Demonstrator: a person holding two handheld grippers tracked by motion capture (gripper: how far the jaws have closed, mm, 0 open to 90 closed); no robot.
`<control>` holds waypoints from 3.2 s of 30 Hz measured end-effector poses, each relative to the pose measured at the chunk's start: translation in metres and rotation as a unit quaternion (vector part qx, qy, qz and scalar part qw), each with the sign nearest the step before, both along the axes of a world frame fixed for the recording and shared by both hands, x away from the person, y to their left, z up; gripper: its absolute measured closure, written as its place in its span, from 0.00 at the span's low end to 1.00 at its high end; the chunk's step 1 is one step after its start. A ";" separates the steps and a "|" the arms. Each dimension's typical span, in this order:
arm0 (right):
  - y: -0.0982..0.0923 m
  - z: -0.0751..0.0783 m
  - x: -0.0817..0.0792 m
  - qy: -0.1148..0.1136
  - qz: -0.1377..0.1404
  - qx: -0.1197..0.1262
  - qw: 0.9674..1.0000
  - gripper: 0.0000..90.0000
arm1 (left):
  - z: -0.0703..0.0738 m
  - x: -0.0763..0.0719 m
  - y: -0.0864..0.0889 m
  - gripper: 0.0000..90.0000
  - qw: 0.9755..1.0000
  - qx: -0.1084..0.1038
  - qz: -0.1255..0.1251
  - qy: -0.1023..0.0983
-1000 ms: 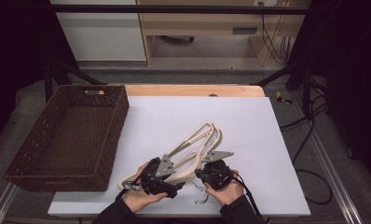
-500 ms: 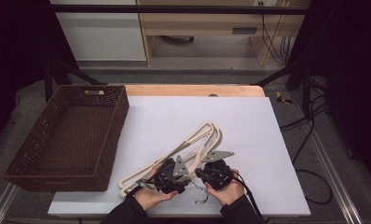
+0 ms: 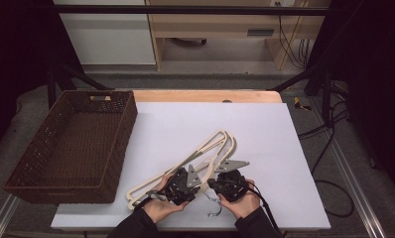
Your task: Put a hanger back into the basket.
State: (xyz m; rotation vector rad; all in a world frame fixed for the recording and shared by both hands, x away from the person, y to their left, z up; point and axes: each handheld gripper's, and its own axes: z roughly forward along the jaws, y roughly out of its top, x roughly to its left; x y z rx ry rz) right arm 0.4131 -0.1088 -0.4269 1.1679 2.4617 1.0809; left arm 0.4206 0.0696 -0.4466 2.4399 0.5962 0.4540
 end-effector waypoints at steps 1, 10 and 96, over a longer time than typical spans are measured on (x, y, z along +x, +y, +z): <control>0.000 0.000 0.000 0.001 0.000 0.002 1.000 0.99 | 0.000 0.000 0.000 0.78 1.000 0.003 -0.001 -0.003; 0.000 -0.001 0.000 -0.020 0.020 -0.011 1.000 0.98 | 0.001 -0.003 -0.001 0.81 1.000 0.017 -0.017 -0.012; -0.114 0.025 0.006 -0.174 -0.084 0.106 0.975 0.04 | 0.206 0.020 0.256 0.96 0.955 -0.256 0.104 -0.105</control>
